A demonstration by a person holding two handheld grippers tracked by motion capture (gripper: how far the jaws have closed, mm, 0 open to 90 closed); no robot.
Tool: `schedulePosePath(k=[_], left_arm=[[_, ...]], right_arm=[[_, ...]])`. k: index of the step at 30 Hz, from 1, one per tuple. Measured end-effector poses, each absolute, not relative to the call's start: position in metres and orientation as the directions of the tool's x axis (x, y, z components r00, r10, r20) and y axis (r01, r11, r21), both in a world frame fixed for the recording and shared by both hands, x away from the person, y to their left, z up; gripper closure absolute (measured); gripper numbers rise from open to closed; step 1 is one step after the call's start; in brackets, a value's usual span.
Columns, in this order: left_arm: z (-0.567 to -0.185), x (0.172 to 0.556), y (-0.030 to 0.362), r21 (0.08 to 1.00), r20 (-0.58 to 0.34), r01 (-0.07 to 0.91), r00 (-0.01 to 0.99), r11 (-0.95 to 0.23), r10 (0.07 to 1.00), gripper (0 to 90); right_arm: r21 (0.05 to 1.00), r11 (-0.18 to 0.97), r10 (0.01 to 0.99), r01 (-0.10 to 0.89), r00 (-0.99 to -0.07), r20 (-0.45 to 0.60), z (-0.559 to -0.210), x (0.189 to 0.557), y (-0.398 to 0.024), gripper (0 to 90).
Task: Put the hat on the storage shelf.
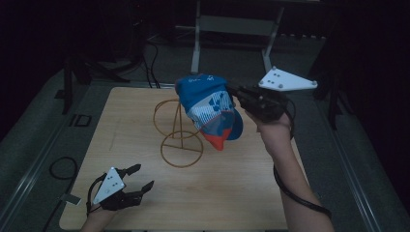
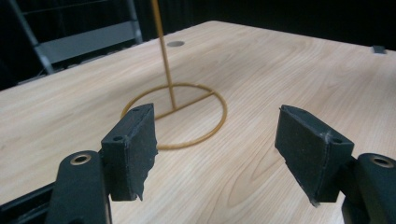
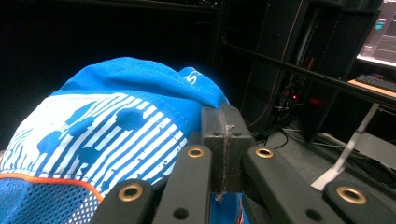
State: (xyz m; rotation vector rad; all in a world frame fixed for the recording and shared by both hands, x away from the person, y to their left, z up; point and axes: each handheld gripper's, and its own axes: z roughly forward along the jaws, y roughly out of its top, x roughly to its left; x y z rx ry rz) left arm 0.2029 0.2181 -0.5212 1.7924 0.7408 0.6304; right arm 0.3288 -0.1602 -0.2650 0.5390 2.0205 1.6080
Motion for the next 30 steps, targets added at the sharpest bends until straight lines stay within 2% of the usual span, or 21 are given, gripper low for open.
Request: schedulePosePath(k=[3,9,22,30], left_arm=[[-0.528,0.201,0.219,0.948,0.058,0.197,0.670,-0.252,0.740,23.4],[-0.535,0.201,0.217,0.941,0.056,0.221,0.645,-0.256,0.763,2.0],[-0.544,0.199,0.226,0.956,0.057,0.208,0.559,-0.207,0.827,1.8],[-0.547,0.199,0.228,0.953,0.048,0.221,0.563,-0.207,0.825,1.8]], right_arm=[[0.975,0.221,0.585,0.012,-0.802,-0.122,-0.263,0.336,-0.148,90.0],[0.970,0.240,0.569,0.028,-0.814,-0.117,-0.263,0.348,-0.115,90.0],[0.940,0.338,0.506,0.037,-0.850,-0.149,-0.279,0.361,-0.042,90.0],[0.915,0.395,0.514,0.083,-0.846,-0.146,-0.302,0.374,-0.037,90.0]])
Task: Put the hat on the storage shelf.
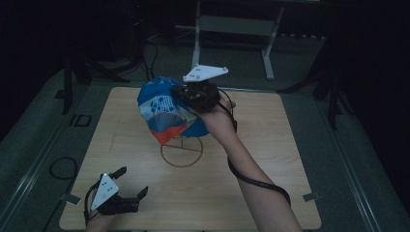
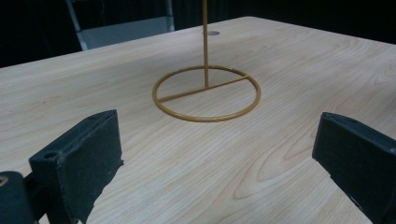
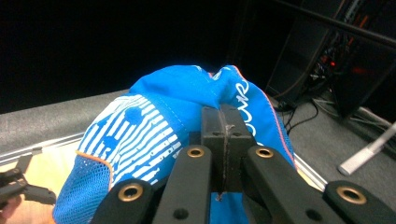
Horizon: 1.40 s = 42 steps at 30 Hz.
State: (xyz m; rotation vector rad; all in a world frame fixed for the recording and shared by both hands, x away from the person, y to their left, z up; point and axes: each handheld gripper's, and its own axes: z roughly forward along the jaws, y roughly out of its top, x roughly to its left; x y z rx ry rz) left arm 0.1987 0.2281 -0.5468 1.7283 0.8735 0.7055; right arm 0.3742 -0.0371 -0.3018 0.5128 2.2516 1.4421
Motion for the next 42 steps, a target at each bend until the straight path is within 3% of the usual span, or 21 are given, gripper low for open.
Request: schedulePosePath(k=[20,38,42], left_arm=[[-0.549,0.200,0.225,0.949,0.045,0.229,0.581,-0.216,0.812,1.8],[-0.553,0.199,0.226,0.947,0.038,0.237,0.590,-0.218,0.806,1.9],[-0.553,0.199,0.226,0.947,0.035,0.239,0.592,-0.217,0.805,1.9]], right_arm=[[0.909,0.367,0.570,0.198,-0.820,-0.051,-0.340,0.393,-0.080,90.0],[0.907,0.351,0.577,0.233,-0.817,-0.014,-0.362,0.392,-0.091,89.5],[0.908,0.338,0.570,0.248,-0.821,0.012,-0.366,0.393,-0.095,84.0]])
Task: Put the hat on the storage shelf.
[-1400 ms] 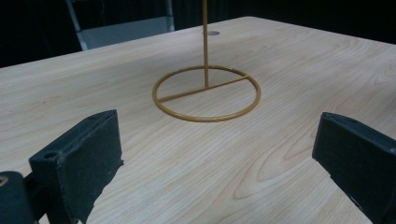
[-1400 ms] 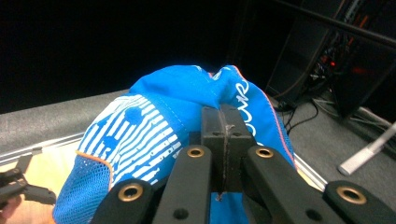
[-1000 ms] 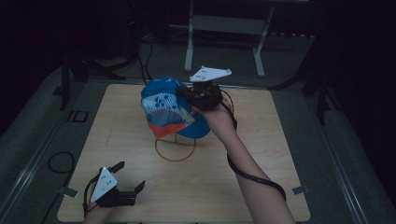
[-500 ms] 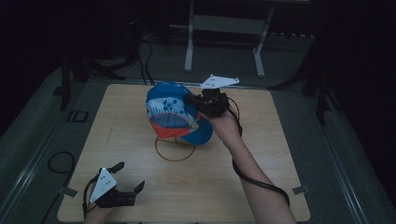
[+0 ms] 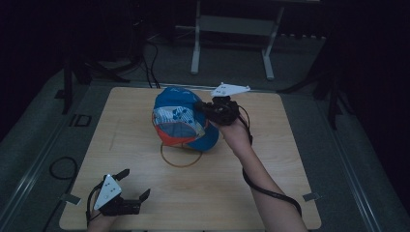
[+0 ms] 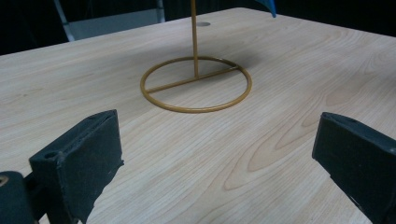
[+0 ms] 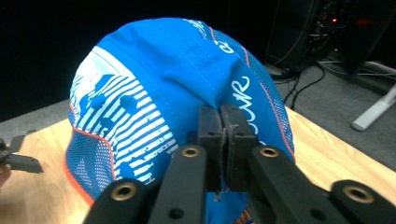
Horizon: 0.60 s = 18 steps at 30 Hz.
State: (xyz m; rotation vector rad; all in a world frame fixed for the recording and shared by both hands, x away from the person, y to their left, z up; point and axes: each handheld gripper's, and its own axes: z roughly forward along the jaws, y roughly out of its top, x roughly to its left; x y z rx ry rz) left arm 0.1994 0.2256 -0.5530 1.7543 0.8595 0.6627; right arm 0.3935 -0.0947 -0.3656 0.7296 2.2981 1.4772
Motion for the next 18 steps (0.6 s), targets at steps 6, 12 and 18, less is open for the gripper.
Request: schedulePosePath(k=[6,12,18], left_arm=[[-0.5535,0.1996,0.2252,0.946,0.034,0.240,0.595,-0.218,0.803,1.9],[-0.5540,0.1999,0.2251,0.947,0.027,0.241,0.599,-0.212,0.801,1.9],[-0.5545,0.2001,0.2242,0.948,0.023,0.241,0.604,-0.210,0.796,1.9]], right_arm=[[0.910,0.336,0.581,0.244,-0.814,0.004,-0.3689,0.3922,-0.0950,78.3],[0.905,0.338,0.583,0.258,-0.812,0.014,-0.3746,0.3943,-0.0953,76.2],[0.903,0.340,0.580,0.263,-0.815,0.019,-0.3751,0.3945,-0.0968,74.5]])
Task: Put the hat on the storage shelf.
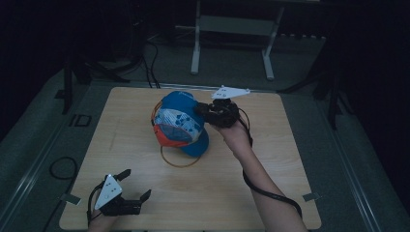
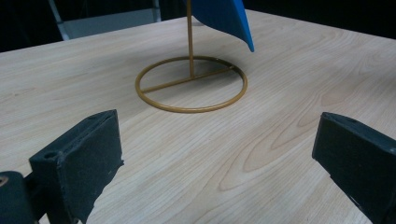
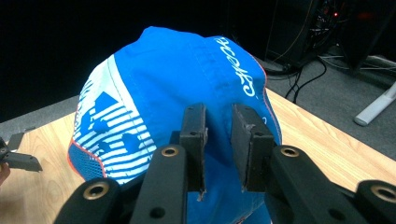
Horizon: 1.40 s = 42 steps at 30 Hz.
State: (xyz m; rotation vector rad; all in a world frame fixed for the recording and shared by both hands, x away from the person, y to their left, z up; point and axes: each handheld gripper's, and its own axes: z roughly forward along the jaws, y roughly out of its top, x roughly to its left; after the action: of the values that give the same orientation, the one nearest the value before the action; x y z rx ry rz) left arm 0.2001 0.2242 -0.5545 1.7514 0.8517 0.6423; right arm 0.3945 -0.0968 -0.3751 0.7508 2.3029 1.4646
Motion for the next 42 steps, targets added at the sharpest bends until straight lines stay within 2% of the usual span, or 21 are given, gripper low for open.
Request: schedulePosePath(k=[14,20,27,31,35,42], left_arm=[[-0.554,0.200,0.225,0.950,0.019,0.238,0.602,-0.203,0.798,1.9],[-0.554,0.200,0.225,0.949,0.017,0.241,0.603,-0.203,0.797,1.9],[-0.555,0.200,0.223,0.948,0.018,0.241,0.610,-0.207,0.793,1.8],[-0.556,0.201,0.222,0.947,0.022,0.241,0.614,-0.213,0.789,1.9],[-0.556,0.201,0.222,0.948,0.014,0.243,0.612,-0.205,0.791,1.9],[-0.557,0.201,0.219,0.945,0.017,0.245,0.623,-0.216,0.782,1.9]], right_arm=[[0.910,0.336,0.556,0.242,-0.831,0.015,-0.375,0.382,-0.105,63.6],[0.916,0.330,0.550,0.228,-0.835,0.010,-0.378,0.374,-0.112,48.4],[0.909,0.351,0.529,0.226,-0.849,0.007,-0.386,0.366,-0.120,34.7],[0.910,0.356,0.484,0.212,-0.875,0.014,-0.392,0.360,-0.126,19.2],[0.911,0.357,0.429,0.207,-0.903,0.037,-0.400,0.354,-0.132,14.4],[0.905,0.377,0.410,0.200,-0.912,0.031,-0.418,0.347,-0.140,14.1]])
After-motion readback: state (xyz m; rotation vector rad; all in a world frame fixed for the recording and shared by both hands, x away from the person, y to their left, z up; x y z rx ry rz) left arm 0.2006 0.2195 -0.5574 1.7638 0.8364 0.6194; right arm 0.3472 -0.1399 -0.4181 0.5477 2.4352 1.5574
